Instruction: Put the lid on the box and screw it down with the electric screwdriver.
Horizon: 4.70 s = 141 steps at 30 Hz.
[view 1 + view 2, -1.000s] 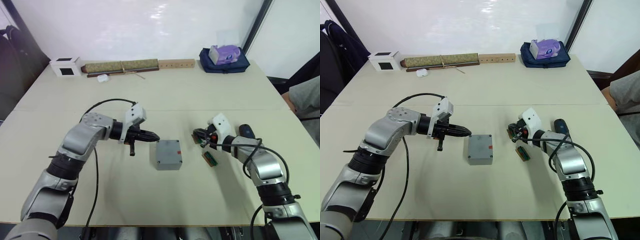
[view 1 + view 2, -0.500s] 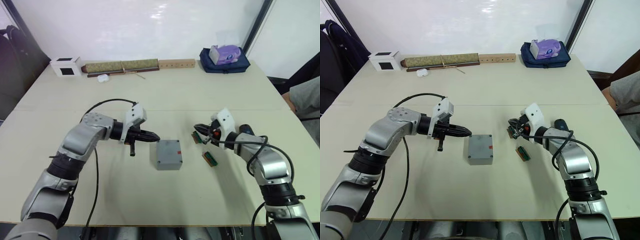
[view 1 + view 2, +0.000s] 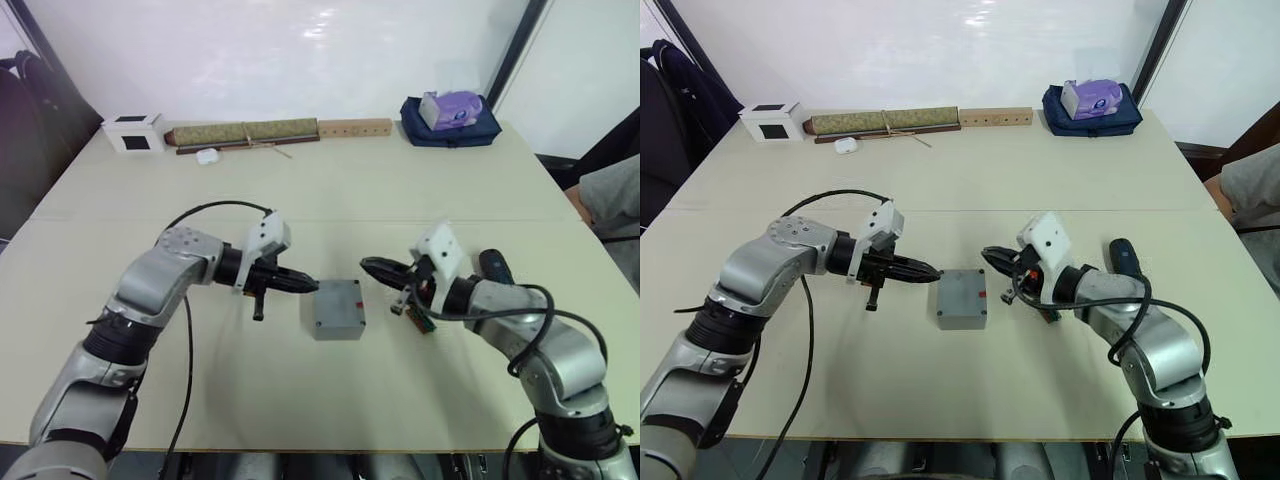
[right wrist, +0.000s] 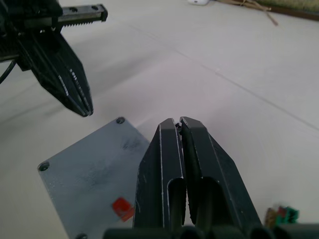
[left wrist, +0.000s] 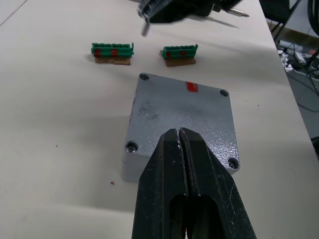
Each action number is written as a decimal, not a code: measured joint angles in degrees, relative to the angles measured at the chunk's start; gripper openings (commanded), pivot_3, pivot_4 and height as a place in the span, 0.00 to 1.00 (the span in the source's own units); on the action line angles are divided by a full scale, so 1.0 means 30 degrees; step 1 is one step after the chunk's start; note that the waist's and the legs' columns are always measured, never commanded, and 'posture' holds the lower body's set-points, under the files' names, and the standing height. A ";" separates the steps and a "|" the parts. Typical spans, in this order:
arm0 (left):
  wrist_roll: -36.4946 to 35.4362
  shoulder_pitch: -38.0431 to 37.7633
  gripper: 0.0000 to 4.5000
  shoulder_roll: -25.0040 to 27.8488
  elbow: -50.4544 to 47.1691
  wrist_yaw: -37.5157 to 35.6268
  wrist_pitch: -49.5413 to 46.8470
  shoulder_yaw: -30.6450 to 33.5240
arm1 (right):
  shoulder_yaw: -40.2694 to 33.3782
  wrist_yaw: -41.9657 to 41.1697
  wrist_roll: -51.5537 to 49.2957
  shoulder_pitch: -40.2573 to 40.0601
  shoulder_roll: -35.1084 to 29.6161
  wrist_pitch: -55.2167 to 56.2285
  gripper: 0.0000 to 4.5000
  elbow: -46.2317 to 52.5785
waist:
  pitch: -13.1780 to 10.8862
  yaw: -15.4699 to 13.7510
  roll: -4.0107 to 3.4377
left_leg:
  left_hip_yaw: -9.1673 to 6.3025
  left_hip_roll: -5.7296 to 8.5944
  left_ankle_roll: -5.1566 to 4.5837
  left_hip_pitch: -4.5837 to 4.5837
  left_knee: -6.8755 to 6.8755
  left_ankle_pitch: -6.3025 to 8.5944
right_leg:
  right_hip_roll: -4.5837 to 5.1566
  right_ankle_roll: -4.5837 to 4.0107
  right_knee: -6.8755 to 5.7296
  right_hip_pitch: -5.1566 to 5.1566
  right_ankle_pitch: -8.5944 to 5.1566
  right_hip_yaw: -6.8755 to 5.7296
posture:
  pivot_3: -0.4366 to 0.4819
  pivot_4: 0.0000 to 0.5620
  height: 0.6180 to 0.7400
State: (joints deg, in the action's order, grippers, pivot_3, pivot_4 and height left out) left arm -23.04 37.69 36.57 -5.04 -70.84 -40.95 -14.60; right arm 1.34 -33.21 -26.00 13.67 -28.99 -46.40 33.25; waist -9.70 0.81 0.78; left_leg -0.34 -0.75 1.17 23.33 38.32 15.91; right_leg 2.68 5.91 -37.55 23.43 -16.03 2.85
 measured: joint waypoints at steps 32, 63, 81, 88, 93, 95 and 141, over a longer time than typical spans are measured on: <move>0.0260 0.0003 0.00 -0.0058 0.0160 0.0181 0.0233 -0.0121 | 0.1395 0.0429 0.1268 -0.0779 0.0307 0.1185 0.02 -0.1640 | 0.0000 0.0006 0.0000 | 0.0001 0.0000 0.0000 0.0000 0.0000 0.0000 | -0.0005 -0.0001 0.0000 0.0001 -0.0001 -0.0002 | 0.48 0.27 1.00; 0.0507 0.1509 0.00 -0.2673 -0.0282 -0.1093 0.3193 -0.2333 | -0.7802 -0.1573 -0.5248 0.0331 -1.4138 -1.2741 1.00 -0.6916 | 0.0002 0.0122 -0.0037 | 0.0046 -0.0005 -0.0005 -0.0030 -0.0034 0.0003 | -0.0014 -0.0003 0.0039 -0.0020 0.0000 0.0033 | 0.48 0.27 1.00; 0.0438 0.0253 0.00 -0.2584 -0.2480 0.0894 0.2346 -0.2090 | 0.1766 -0.4905 -0.2812 0.4450 -1.3954 -1.1374 1.00 -1.2270 | 0.0001 -0.0021 -0.0046 | 0.0046 -0.0004 -0.0004 -0.0010 -0.0019 0.0002 | 0.0001 0.0001 0.0038 -0.0001 0.0001 0.0035 | 0.48 0.27 1.00; 0.0308 -0.0073 0.00 -0.2421 -0.2933 0.1831 0.1649 -0.1564 | 0.3861 -0.5650 -0.1089 0.5713 -1.3658 -1.0465 0.60 -1.3098 | 0.0001 -0.0007 -0.0046 | 0.0040 -0.0006 -0.0003 -0.0011 -0.0014 0.0002 | -0.0002 0.0001 0.0036 -0.0004 0.0001 0.0029 | 0.48 0.27 1.00; 0.0079 -0.0283 0.00 -0.2406 -0.3156 0.2147 0.1318 -0.1528 | 0.4133 -0.6077 -0.0598 0.5981 -1.3480 -1.0284 0.40 -1.3231 | 0.0001 0.0035 -0.0045 | 0.0039 -0.0010 -0.0003 -0.0014 -0.0014 0.0002 | -0.0007 0.0001 0.0035 -0.0004 0.0001 0.0029 | 0.48 0.27 1.00; -0.0045 -0.0392 0.00 -0.2361 -0.3273 0.2274 0.1205 -0.1525 | 0.4264 -0.6249 -0.0372 0.5982 -1.3481 -1.0213 0.40 -1.3085 | 0.0001 0.0032 -0.0045 | 0.0034 -0.0012 -0.0003 -0.0014 -0.0014 0.0002 | -0.0007 0.0001 0.0035 -0.0007 0.0001 0.0026 | 0.48 0.27 1.00; 0.3696 0.1252 0.00 -0.2153 0.2746 -0.0031 0.5173 -0.2555 | -0.1184 0.5888 -0.1519 0.0763 0.5789 0.3161 0.40 -0.0498 | -0.0026 0.0083 -0.0117 | 0.0010 0.0016 0.0045 0.0009 -0.0020 -0.0026 | -0.0010 -0.0020 -0.0068 0.0063 -0.0010 0.0015 | 0.48 0.27 1.00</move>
State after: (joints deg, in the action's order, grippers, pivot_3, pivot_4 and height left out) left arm -11.95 41.44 30.11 3.20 -70.94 -25.43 -22.27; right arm -2.21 -15.55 -30.55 15.95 -11.63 -36.92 31.76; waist -9.78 1.06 0.43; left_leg -0.31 -0.71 1.30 23.36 38.26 15.83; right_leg 2.65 5.85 -37.75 23.62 -16.06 2.89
